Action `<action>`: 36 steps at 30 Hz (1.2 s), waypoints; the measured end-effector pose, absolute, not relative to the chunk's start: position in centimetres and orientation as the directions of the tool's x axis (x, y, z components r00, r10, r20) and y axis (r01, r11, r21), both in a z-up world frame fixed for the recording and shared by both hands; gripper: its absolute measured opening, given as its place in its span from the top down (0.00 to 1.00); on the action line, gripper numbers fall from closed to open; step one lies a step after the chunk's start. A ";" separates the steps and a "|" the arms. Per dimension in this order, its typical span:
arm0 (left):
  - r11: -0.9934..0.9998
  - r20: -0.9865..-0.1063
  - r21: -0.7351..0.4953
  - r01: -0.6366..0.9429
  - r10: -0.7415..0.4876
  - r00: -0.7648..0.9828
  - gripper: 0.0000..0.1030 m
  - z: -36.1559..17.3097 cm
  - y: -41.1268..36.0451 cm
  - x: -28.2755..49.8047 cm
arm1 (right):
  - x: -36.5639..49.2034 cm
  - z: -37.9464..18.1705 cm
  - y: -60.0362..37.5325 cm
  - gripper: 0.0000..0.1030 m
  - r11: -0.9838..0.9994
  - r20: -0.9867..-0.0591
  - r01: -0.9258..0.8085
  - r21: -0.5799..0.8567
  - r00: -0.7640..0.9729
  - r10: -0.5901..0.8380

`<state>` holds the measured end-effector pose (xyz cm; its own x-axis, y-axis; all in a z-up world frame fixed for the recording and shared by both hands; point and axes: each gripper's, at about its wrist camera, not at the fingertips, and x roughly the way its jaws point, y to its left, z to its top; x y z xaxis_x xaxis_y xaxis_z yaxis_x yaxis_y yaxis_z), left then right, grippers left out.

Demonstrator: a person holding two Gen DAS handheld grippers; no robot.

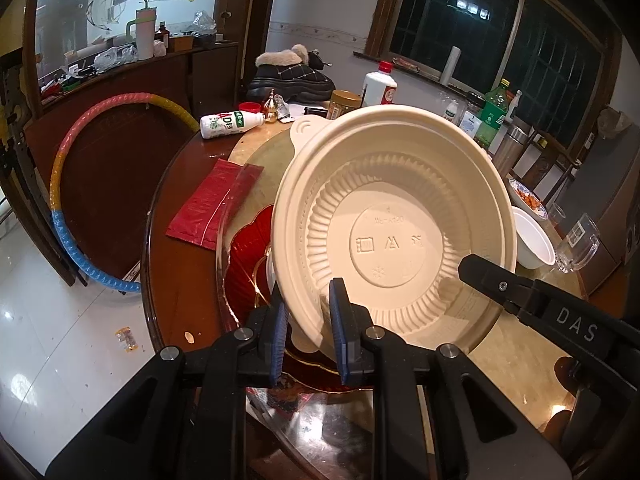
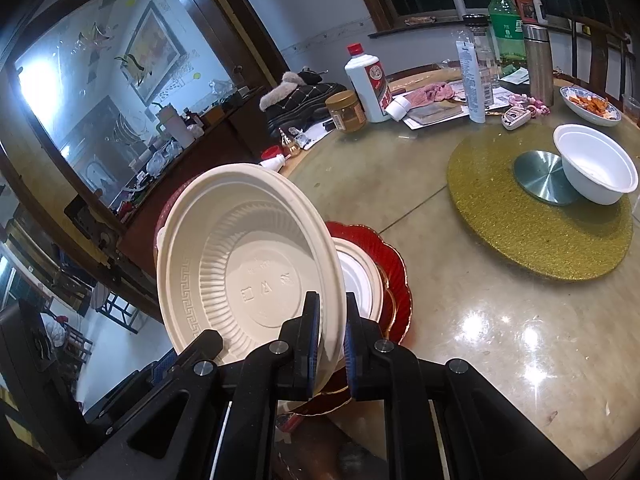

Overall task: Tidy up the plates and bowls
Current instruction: 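Carry the second beige bowl over the plate and bowl stack, then lower the beige bowl with both grippers into the bowls on the red plates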

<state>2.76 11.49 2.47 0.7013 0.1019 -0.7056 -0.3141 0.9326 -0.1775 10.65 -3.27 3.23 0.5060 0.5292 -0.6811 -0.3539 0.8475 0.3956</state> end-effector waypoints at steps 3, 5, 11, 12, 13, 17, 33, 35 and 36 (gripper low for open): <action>0.931 -0.708 -0.177 -0.318 0.104 0.699 0.82 2.3 11.6 2.8 | 10.6 3.2 -3.0 0.89 0.849 -0.684 -0.356 0.390 0.505 0.526; 0.931 -0.708 -0.179 -0.319 0.104 0.698 0.82 2.3 11.7 2.7 | 10.5 3.2 -2.9 0.89 0.850 -0.686 -0.357 0.388 0.504 0.525; 0.931 -0.709 -0.173 -0.320 0.108 0.697 0.82 2.3 11.7 2.7 | 10.6 3.1 -2.8 0.88 0.850 -0.689 -0.356 0.388 0.501 0.524; 0.931 -0.710 -0.172 -0.321 0.109 0.696 0.82 2.2 11.7 2.7 | 10.5 3.0 -2.7 0.88 0.851 -0.690 -0.355 0.388 0.500 0.523; 0.931 -0.711 -0.172 -0.321 0.108 0.695 0.82 2.2 11.7 2.7 | 10.5 3.0 -2.7 0.88 0.851 -0.691 -0.355 0.387 0.500 0.523; 0.931 -0.712 -0.169 -0.323 0.111 0.694 0.82 2.1 11.7 2.7 | 10.6 3.0 -2.7 0.88 0.852 -0.693 -0.355 0.385 0.499 0.521; 0.932 -0.716 -0.156 -0.326 0.121 0.688 0.82 1.7 11.8 2.6 | 10.7 2.5 -2.4 0.88 0.857 -0.705 -0.352 0.376 0.491 0.511; 0.933 -0.717 -0.155 -0.326 0.121 0.687 0.82 1.6 11.8 2.6 | 10.8 2.4 -2.3 0.88 0.858 -0.707 -0.351 0.375 0.490 0.509; 0.933 -0.718 -0.155 -0.325 0.120 0.686 0.82 1.6 11.8 2.6 | 10.8 2.3 -2.3 0.88 0.858 -0.708 -0.351 0.374 0.490 0.509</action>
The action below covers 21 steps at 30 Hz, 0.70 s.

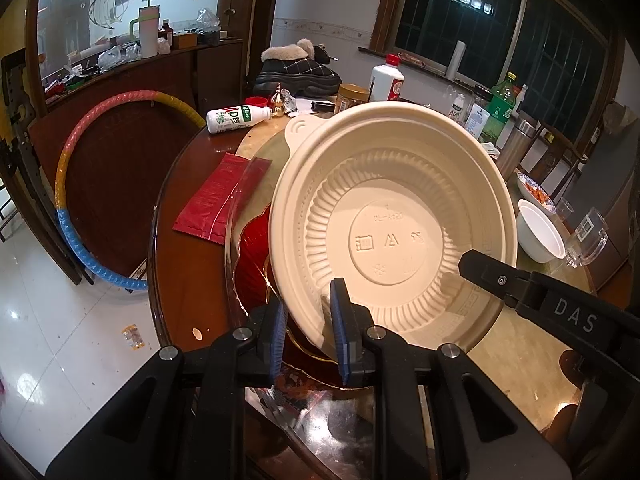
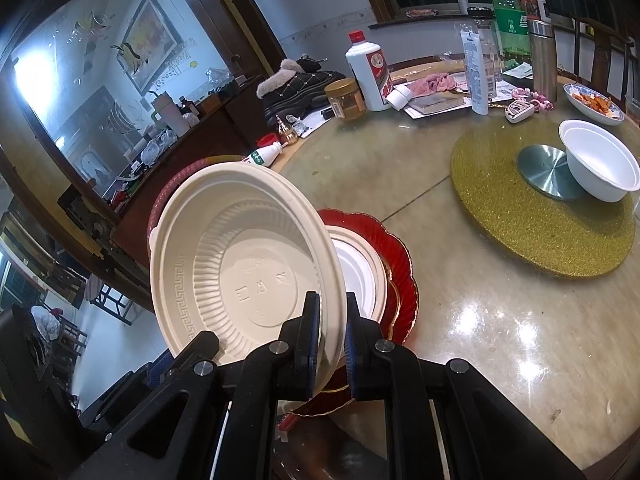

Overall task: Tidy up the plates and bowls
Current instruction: 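Lower the beige bowl with both grippers into the bowls on the red plates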

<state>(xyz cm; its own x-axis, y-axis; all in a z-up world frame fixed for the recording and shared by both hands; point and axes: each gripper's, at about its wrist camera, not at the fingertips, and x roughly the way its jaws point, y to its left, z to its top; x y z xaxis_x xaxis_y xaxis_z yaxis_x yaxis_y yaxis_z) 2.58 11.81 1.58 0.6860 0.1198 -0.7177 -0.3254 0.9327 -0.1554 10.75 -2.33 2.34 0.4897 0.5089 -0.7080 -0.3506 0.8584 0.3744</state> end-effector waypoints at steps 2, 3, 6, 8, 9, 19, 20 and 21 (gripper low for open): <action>0.933 -0.719 -0.155 -0.326 0.120 0.685 0.81 1.6 11.8 2.6 | 10.8 2.3 -2.2 0.88 0.859 -0.710 -0.351 0.374 0.488 0.508; 0.933 -0.719 -0.153 -0.326 0.121 0.684 0.81 1.6 11.8 2.6 | 10.8 2.3 -2.2 0.88 0.859 -0.710 -0.351 0.372 0.488 0.507; 0.933 -0.719 -0.153 -0.326 0.121 0.685 0.81 1.6 11.8 2.6 | 10.8 2.3 -2.2 0.88 0.859 -0.711 -0.351 0.373 0.487 0.507; 0.933 -0.719 -0.154 -0.326 0.120 0.684 0.81 1.5 11.7 2.7 | 10.9 2.3 -2.1 0.87 0.859 -0.712 -0.351 0.373 0.484 0.508; 0.933 -0.719 -0.154 -0.326 0.120 0.684 0.81 1.5 11.7 2.7 | 10.9 2.2 -2.1 0.87 0.859 -0.713 -0.352 0.373 0.484 0.507; 0.932 -0.724 -0.160 -0.324 0.112 0.680 0.81 1.3 12.1 2.8 | 11.3 2.0 -1.9 0.86 0.861 -0.724 -0.351 0.368 0.473 0.502; 0.932 -0.725 -0.162 -0.324 0.111 0.680 0.81 1.3 12.1 2.8 | 11.3 2.0 -1.9 0.86 0.861 -0.724 -0.350 0.369 0.472 0.502; 0.932 -0.725 -0.164 -0.324 0.108 0.680 0.81 1.4 12.1 2.8 | 11.3 2.0 -1.9 0.86 0.861 -0.726 -0.349 0.368 0.471 0.501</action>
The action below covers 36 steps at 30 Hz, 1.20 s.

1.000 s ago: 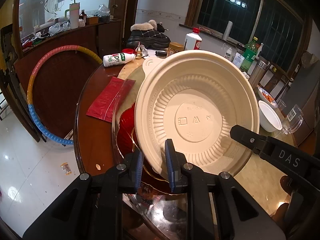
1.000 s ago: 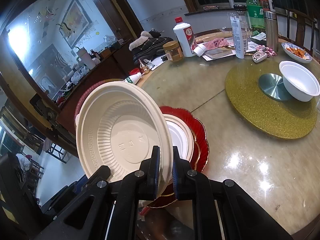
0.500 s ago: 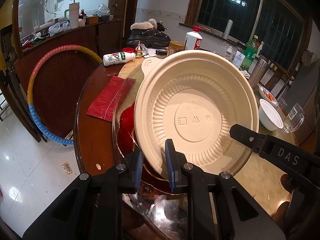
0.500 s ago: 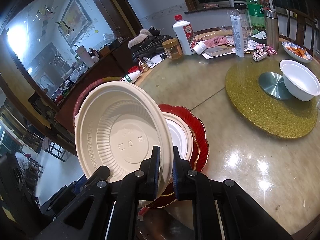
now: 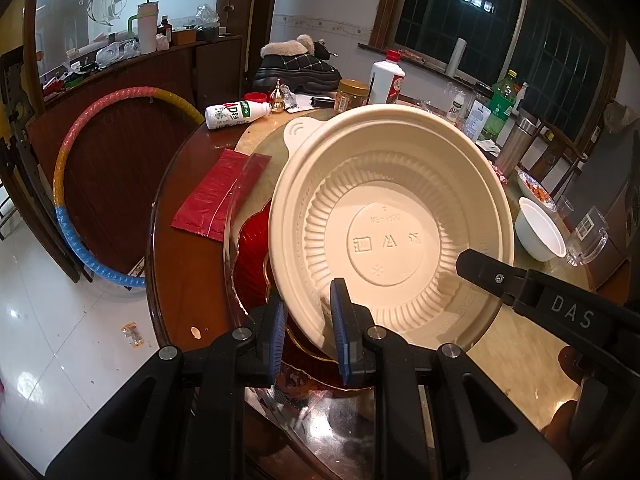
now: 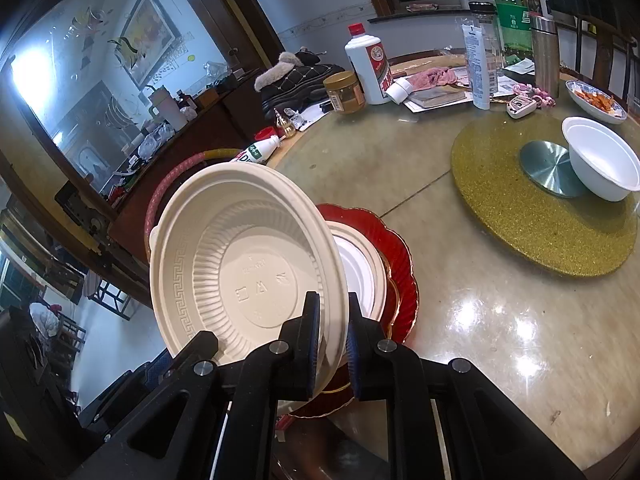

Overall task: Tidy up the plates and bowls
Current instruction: 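Lower the beige bowl with both grippers into the bowls on the red plates, then open both grippers to release the beige bowl on the stack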

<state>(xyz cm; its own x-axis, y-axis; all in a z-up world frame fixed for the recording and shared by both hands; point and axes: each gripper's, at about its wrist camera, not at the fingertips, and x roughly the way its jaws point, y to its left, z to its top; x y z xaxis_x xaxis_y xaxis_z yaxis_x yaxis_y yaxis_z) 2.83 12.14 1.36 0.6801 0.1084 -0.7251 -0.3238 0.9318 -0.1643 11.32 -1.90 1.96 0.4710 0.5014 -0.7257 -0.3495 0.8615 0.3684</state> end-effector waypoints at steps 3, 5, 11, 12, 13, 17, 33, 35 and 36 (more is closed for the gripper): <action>0.933 -0.732 -0.165 -0.319 0.101 0.674 0.81 1.3 12.2 3.0 | 11.5 2.0 -1.8 0.86 0.864 -0.732 -0.346 0.367 0.466 0.497; 0.933 -0.735 -0.170 -0.318 0.095 0.671 0.81 1.2 12.2 3.2 | 11.7 1.9 -2.0 0.86 0.861 -0.732 -0.340 0.378 0.459 0.503; 0.932 -0.754 -0.169 -0.320 0.086 0.651 0.80 0.8 12.4 4.5 | 13.1 1.4 -2.0 0.86 0.872 -0.744 -0.321 0.369 0.460 0.485; 0.932 -0.755 -0.177 -0.315 0.077 0.651 0.80 0.8 12.4 4.6 | 13.4 1.3 -2.1 0.86 0.872 -0.745 -0.316 0.373 0.459 0.485; 0.932 -0.753 -0.182 -0.314 0.073 0.654 0.80 0.9 12.5 4.7 | 13.6 1.2 -2.3 0.85 0.871 -0.741 -0.311 0.379 0.462 0.488; 0.930 -0.756 -0.190 -0.314 0.066 0.652 0.72 1.2 12.7 5.4 | 14.2 1.3 -2.7 0.65 0.864 -0.729 -0.307 0.398 0.467 0.501; 0.906 -0.516 -0.216 -0.364 0.210 0.830 0.18 6.9 10.3 2.5 | 14.7 2.1 -8.9 0.08 0.783 -0.623 -0.246 0.572 0.491 0.609; 0.932 -0.518 -0.191 -0.309 0.171 0.838 0.18 7.1 8.6 3.2 | 14.7 1.9 -10.1 0.08 0.777 -0.623 -0.238 0.583 0.483 0.616; 0.944 -0.523 -0.178 -0.278 0.149 0.839 0.18 7.2 7.6 3.7 | 14.7 1.9 -10.9 0.08 0.774 -0.621 -0.233 0.589 0.481 0.618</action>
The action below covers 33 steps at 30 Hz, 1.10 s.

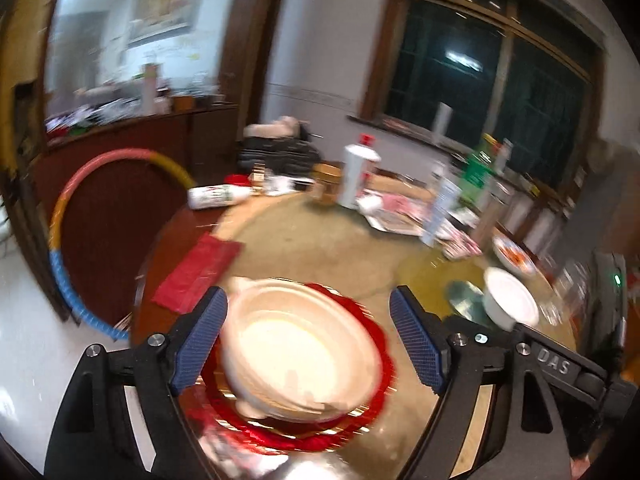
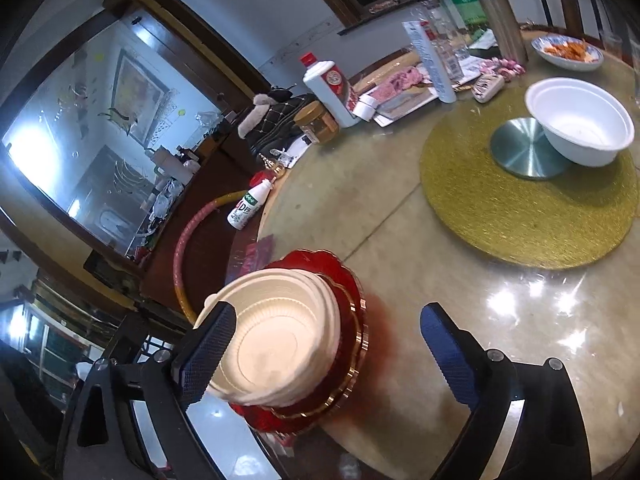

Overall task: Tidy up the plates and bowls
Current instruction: 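Open both grippers to release the beige bowl on the stack, then move both grippers to the white bowl on the gold mat and grasp its rim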

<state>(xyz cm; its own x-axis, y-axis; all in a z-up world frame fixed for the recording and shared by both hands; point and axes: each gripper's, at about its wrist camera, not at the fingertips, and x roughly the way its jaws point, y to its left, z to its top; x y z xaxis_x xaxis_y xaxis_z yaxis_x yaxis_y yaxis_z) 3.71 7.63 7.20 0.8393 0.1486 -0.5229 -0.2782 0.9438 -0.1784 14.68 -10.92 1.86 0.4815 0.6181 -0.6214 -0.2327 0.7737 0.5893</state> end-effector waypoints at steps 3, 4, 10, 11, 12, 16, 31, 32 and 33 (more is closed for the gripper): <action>0.969 -0.539 -0.152 -0.194 0.084 0.838 0.18 7.2 4.6 5.1 | 14.8 1.7 -13.9 0.07 0.773 -0.618 -0.188 0.605 0.502 0.605; 0.974 -0.552 -0.157 -0.166 0.053 0.832 0.18 7.1 3.8 5.7 | 15.0 1.6 -14.7 0.07 0.772 -0.617 -0.176 0.610 0.506 0.603; 0.983 -0.637 -0.177 -0.052 -0.074 0.767 0.18 5.8 -0.9 9.6 | 16.3 0.6 -22.1 0.07 0.782 -0.637 -0.047 0.622 0.551 0.540; 0.982 -0.655 -0.184 -0.041 -0.091 0.750 0.18 5.5 -1.7 10.5 | 16.6 0.3 -23.1 0.07 0.780 -0.639 -0.027 0.626 0.555 0.532; 0.981 -0.674 -0.192 -0.035 -0.106 0.731 0.18 5.2 -2.4 11.4 | 17.0 0.0 -24.4 0.07 0.774 -0.641 -0.001 0.633 0.560 0.525; 0.971 -0.736 -0.239 -0.028 -0.162 0.657 0.18 3.5 -4.9 14.5 | 18.5 -1.3 -28.5 0.07 0.746 -0.646 0.088 0.660 0.573 0.504; 0.958 -0.799 -0.277 -0.073 -0.187 0.571 0.18 0.1 -12.2 23.9 | 25.3 -3.5 -37.1 0.24 0.704 -0.681 0.259 0.661 0.601 0.418; 0.957 -0.804 -0.278 -0.087 -0.183 0.566 0.18 -0.1 -12.3 24.6 | 26.0 -3.6 -37.4 0.27 0.704 -0.686 0.268 0.658 0.599 0.413; 0.955 -0.809 -0.281 -0.099 -0.180 0.560 0.18 -0.4 -12.6 25.2 | 26.9 -3.8 -37.7 0.27 0.701 -0.689 0.276 0.657 0.596 0.411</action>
